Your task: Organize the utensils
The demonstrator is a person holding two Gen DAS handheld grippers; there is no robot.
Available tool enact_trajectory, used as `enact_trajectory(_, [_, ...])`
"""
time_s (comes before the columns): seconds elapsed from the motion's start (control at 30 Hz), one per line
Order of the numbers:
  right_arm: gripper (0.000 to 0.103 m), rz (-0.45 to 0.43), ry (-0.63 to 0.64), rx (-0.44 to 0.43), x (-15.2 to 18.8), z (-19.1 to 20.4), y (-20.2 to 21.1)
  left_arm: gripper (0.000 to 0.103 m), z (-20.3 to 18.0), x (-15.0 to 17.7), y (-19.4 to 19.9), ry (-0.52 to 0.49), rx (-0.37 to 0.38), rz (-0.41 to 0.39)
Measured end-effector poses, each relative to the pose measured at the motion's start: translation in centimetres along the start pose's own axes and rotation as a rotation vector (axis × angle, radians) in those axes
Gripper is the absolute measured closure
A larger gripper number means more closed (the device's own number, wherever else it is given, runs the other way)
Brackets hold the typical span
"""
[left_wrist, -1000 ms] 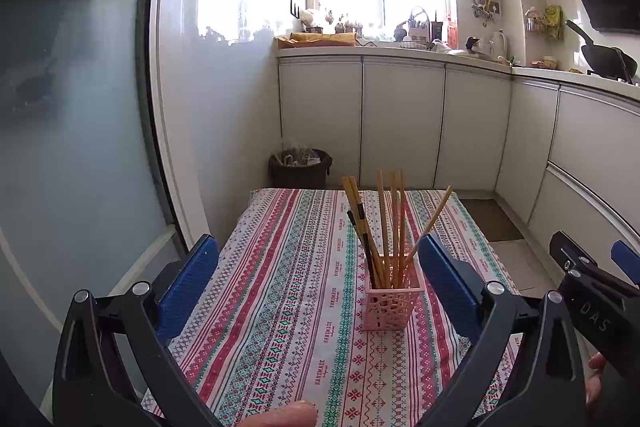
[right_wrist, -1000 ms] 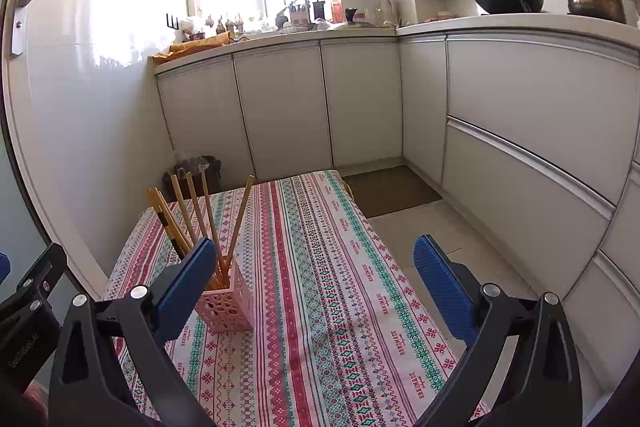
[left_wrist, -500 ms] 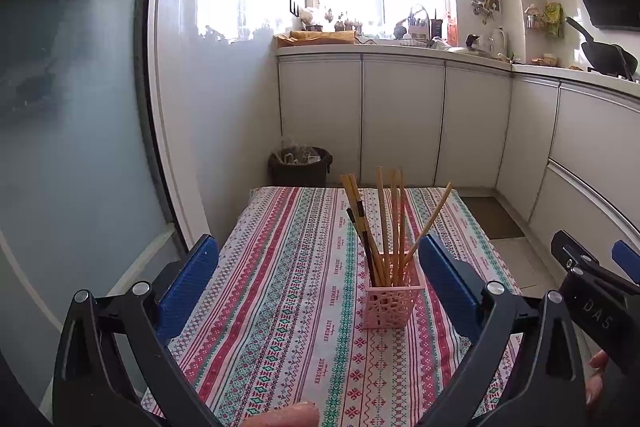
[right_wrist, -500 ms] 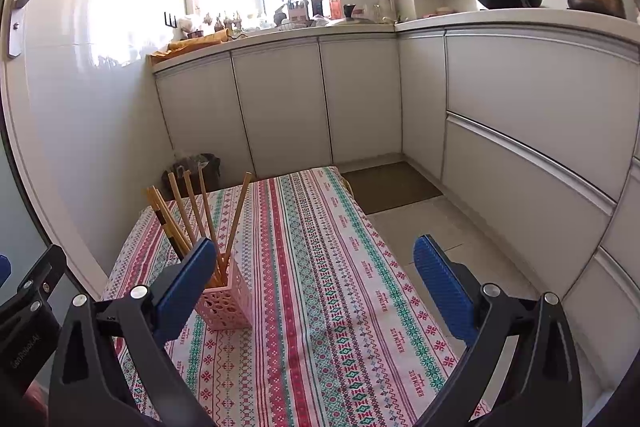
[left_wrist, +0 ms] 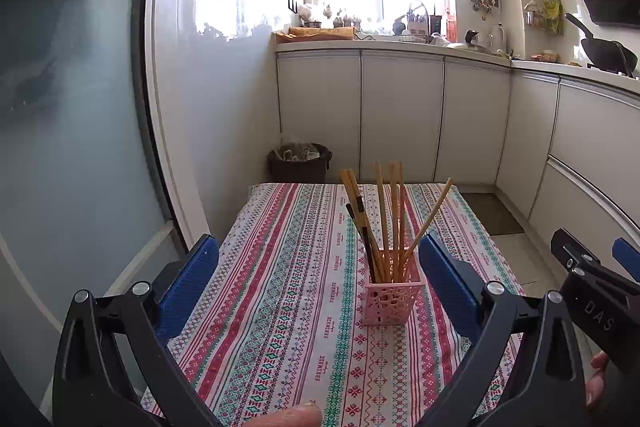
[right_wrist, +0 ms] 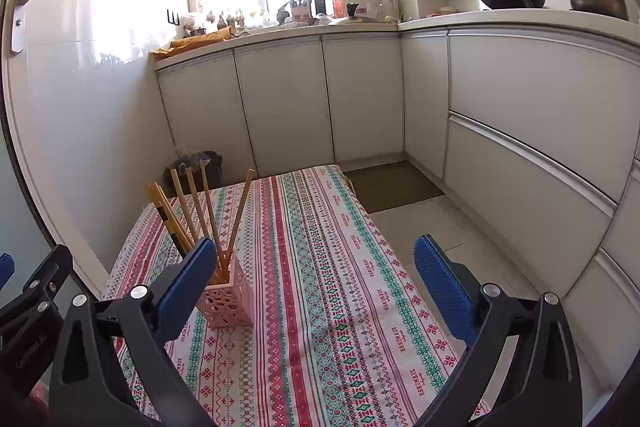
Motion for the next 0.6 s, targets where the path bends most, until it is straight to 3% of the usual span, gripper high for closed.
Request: enact_trajectory(0.6, [0.007,0.006,-0.002,-0.002,0.1,-0.12,0.03,0.007,-0.15,-0.03,-0.14,-0.001,-0.013,0.004])
Point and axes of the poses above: each gripper's, at about its wrist camera, not at the fingertips, and y roughly against the way its jaws point, z to its left, x to its underside, the point moved 2 cm from there along -y, roughly the way its jaws point, and after that the axes turned 10 degrees about -y, right-handed, at the moved point
